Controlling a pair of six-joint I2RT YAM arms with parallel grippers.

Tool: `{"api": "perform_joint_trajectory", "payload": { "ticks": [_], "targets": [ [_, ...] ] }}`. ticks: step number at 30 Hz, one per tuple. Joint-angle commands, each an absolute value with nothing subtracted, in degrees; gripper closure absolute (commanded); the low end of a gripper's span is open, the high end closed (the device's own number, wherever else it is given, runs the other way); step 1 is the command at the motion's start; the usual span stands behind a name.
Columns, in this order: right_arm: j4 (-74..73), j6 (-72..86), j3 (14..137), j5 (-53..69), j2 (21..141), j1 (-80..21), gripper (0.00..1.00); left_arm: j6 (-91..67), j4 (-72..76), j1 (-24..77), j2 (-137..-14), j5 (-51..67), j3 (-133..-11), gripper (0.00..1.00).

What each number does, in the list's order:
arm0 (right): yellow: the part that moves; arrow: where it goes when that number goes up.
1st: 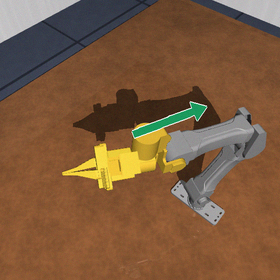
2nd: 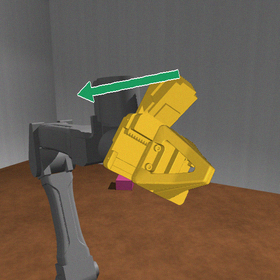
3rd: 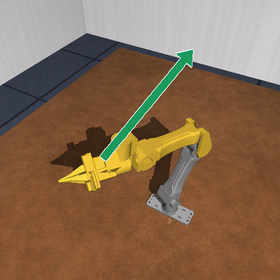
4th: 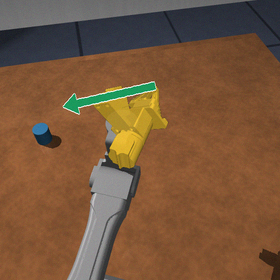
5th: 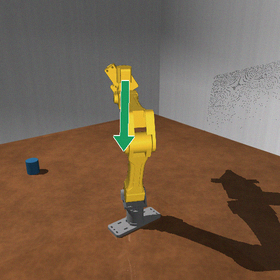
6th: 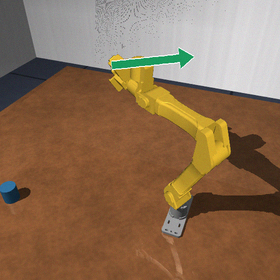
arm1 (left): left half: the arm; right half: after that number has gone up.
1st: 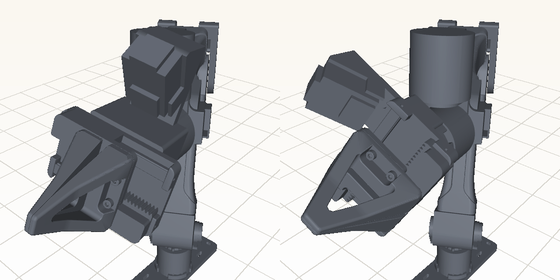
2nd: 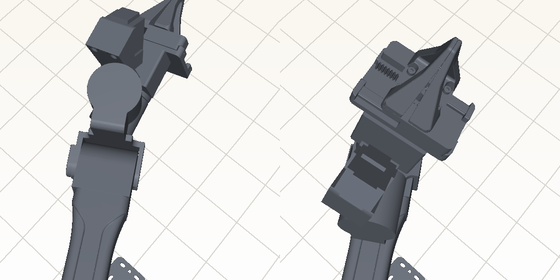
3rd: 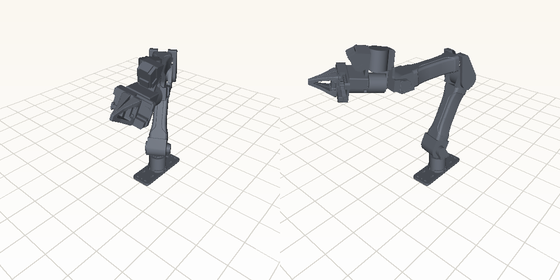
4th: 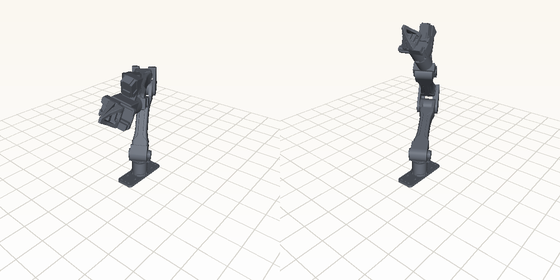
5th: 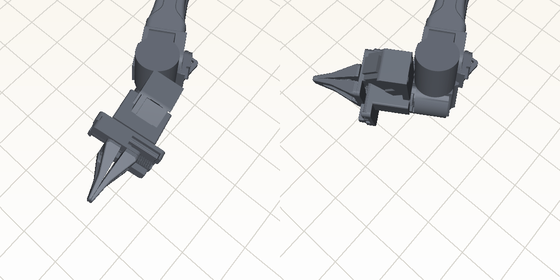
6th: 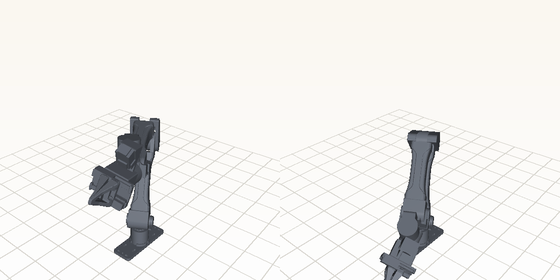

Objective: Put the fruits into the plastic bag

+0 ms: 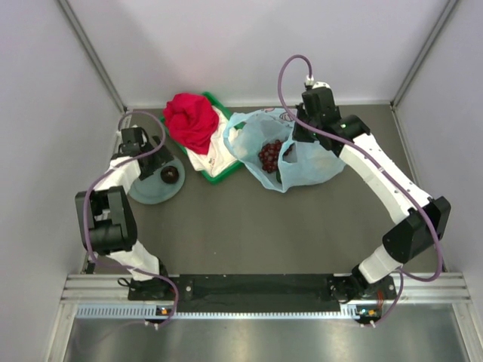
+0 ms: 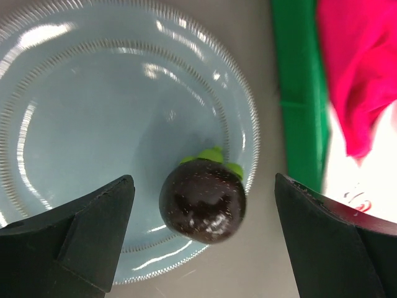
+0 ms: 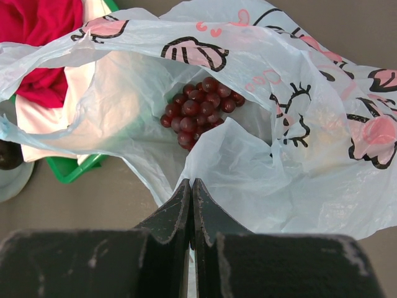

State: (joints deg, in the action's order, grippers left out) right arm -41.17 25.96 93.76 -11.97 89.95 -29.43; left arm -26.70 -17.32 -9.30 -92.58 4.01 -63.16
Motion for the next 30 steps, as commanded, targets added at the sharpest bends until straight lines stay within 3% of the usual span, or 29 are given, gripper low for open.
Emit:
{"api": "perform_joint_trajectory", "payload": {
  "ticks": [1,12,30],
  "targets": [
    [-39.11,25.22,95.01,-12.66,90.09,-28.92,1.00,-26.63,-15.03,-9.32,-94.74,7.56,-63.28,0.01],
    [-39.11,26.36,95.01,-13.27,90.09,-28.83,1.00,-26.28,-16.26,-9.14,-99.41,8.17,-63.63,0.02],
    [-37.88,29.35,94.22,-11.95,90.53,-28.92,1.00,-24.96,-18.10,-7.91,-98.96,11.34,-61.35,0.16]
  ]
}}
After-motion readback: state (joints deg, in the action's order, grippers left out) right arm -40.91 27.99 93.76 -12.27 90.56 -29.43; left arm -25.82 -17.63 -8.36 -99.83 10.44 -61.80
